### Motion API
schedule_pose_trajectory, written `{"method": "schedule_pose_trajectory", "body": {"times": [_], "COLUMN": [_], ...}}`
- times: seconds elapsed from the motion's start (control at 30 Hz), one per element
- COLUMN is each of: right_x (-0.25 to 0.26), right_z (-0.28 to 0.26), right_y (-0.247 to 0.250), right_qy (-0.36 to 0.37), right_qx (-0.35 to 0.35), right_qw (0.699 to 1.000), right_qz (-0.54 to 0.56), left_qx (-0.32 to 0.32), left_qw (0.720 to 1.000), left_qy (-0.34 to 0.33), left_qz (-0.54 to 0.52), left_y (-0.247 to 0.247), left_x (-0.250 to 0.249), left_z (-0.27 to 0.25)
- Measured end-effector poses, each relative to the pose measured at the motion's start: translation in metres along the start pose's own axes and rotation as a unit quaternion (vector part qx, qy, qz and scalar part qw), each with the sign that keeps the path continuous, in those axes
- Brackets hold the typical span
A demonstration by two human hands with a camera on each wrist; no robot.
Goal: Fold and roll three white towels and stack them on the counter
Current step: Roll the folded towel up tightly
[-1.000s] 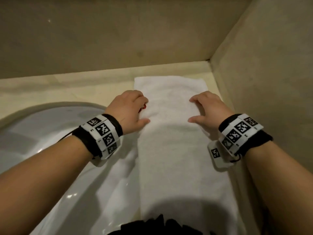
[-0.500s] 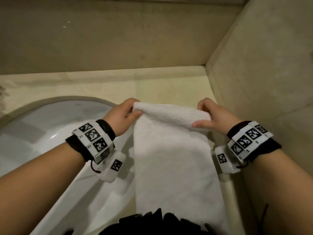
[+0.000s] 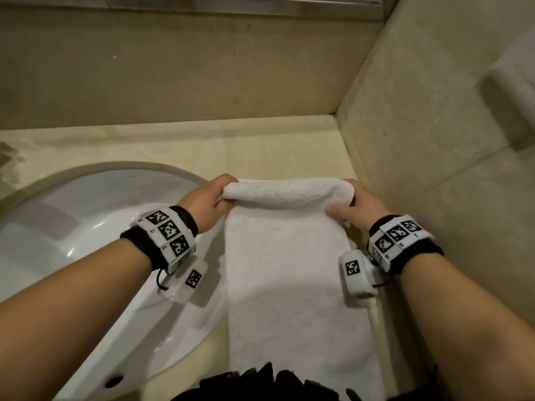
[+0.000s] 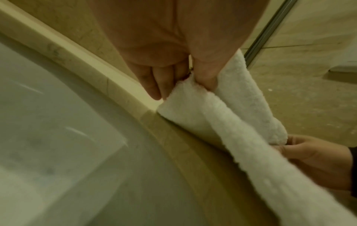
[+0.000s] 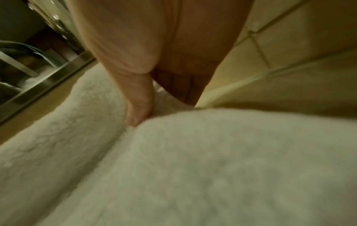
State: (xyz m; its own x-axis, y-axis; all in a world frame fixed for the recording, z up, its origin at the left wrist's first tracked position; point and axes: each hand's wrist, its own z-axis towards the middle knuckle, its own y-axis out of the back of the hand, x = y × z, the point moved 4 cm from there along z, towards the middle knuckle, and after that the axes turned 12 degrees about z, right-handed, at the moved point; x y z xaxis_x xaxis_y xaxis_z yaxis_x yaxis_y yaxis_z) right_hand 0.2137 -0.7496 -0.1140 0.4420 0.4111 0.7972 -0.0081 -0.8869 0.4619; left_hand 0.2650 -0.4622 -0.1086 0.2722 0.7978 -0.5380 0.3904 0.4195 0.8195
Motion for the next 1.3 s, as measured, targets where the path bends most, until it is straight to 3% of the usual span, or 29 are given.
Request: {"method": "schedule_pose_trajectory", "body": {"times": [0.1, 0.2, 0.37, 0.47, 0.77, 0.9, 1.0, 1.2, 1.3], "right_x": [0.012, 0.042, 0.115, 0.144, 0.089, 0.070, 0.065, 0.087, 0.086], "right_z": [0.000, 0.003, 0.035, 0.063, 0.118, 0.138, 0.145, 0.149, 0.151], "right_y": [0.002, 0.012, 0.041, 0.047, 0.001, -0.006, -0.007, 0.000, -0.004], "right_qy": [0.025, 0.074, 0.159, 0.184, 0.087, 0.021, -0.003, 0.058, 0.024], "right_qx": [-0.044, -0.066, -0.132, -0.150, -0.139, -0.095, -0.081, -0.119, -0.112], "right_qw": [0.996, 0.987, 0.976, 0.970, 0.982, 0.991, 0.997, 0.991, 0.993], "right_qz": [0.076, 0.125, 0.069, 0.058, 0.098, 0.087, 0.015, 0.029, -0.041], "left_qx": [0.000, -0.045, -0.148, -0.179, -0.096, -0.060, -0.050, -0.111, -0.089], "left_qw": [1.000, 0.999, 0.989, 0.984, 0.981, 0.970, 0.978, 0.980, 0.985], "left_qy": [0.012, 0.021, 0.014, 0.009, 0.109, 0.107, 0.101, 0.098, 0.112], "left_qz": [0.021, 0.010, 0.005, -0.015, -0.132, -0.210, -0.174, -0.131, -0.095], "left_y": [0.009, 0.037, 0.103, 0.124, 0.062, 0.048, 0.045, 0.058, 0.054], "left_x": [-0.002, -0.009, -0.026, -0.023, 0.038, 0.051, 0.053, 0.052, 0.054], "left_z": [0.004, 0.020, 0.063, 0.087, 0.123, 0.131, 0.134, 0.148, 0.147]}}
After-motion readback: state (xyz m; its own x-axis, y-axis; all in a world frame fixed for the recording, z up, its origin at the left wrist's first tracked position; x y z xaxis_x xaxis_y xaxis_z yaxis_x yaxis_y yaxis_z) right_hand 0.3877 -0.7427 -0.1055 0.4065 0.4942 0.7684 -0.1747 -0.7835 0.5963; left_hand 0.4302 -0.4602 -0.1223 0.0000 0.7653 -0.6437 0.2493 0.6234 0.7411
